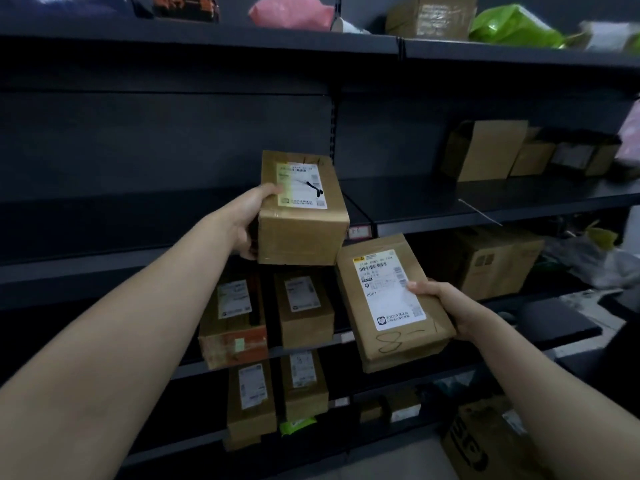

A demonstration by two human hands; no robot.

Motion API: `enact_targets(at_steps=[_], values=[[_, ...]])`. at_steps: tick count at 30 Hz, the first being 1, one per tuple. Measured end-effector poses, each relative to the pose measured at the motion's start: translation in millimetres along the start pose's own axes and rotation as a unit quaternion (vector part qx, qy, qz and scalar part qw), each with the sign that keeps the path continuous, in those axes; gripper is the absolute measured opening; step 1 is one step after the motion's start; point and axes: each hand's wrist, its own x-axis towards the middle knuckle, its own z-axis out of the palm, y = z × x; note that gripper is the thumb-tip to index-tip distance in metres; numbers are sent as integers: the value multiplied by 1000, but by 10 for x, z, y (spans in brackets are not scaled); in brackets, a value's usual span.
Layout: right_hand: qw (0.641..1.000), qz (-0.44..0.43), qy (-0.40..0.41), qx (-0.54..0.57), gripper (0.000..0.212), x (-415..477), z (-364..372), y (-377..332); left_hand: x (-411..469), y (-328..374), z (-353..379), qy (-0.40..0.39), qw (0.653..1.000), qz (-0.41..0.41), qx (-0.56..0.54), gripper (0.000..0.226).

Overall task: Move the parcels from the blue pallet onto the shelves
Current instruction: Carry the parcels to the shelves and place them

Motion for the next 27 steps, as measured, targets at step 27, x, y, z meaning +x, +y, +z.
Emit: enact_targets(at_steps=[27], values=[[991, 98, -69, -61, 84, 384, 473, 451, 95, -409, -151, 94, 973, 193, 88, 41]])
